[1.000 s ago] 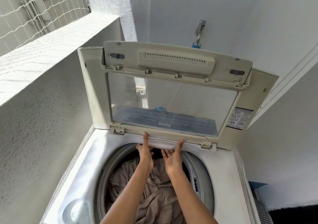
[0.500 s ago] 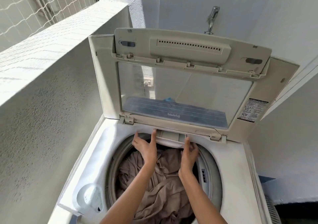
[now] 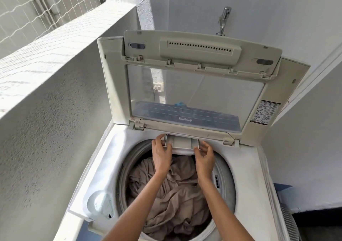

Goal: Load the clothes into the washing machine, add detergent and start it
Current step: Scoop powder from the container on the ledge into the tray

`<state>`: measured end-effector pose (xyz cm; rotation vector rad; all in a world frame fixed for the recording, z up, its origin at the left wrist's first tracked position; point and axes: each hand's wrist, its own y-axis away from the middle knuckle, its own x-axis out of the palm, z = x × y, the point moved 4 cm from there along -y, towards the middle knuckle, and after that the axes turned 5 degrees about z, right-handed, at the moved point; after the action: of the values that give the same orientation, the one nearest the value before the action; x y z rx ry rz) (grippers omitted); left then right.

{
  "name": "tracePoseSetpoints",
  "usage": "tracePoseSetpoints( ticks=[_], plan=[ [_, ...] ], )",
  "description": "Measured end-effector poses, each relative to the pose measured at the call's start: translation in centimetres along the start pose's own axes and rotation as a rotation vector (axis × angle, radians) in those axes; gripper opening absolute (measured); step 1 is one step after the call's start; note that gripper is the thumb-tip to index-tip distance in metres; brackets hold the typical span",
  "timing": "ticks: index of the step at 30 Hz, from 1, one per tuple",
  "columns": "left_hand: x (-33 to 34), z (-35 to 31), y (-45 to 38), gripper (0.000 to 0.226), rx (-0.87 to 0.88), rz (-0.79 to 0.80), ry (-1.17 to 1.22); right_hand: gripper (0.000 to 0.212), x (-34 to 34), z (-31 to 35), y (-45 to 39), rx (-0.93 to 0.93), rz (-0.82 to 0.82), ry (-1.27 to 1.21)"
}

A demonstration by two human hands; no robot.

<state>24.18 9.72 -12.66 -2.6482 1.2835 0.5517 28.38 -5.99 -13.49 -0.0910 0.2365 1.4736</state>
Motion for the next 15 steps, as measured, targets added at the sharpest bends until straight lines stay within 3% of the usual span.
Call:
tracePoseSetpoints(
  ticks=[9, 15],
  plan=[
    [1.0, 0.9, 0.4, 0.056, -0.044, 0.045, -0.034, 0.042, 0.2, 0.3, 0.8, 0.003, 0.004, 0.062],
    [0.1, 0.9, 0.4, 0.051, 0.039, 0.102, -0.073, 0.055, 0.4, -0.4, 1.9, -0.009, 0.143, 0.158]
  ],
)
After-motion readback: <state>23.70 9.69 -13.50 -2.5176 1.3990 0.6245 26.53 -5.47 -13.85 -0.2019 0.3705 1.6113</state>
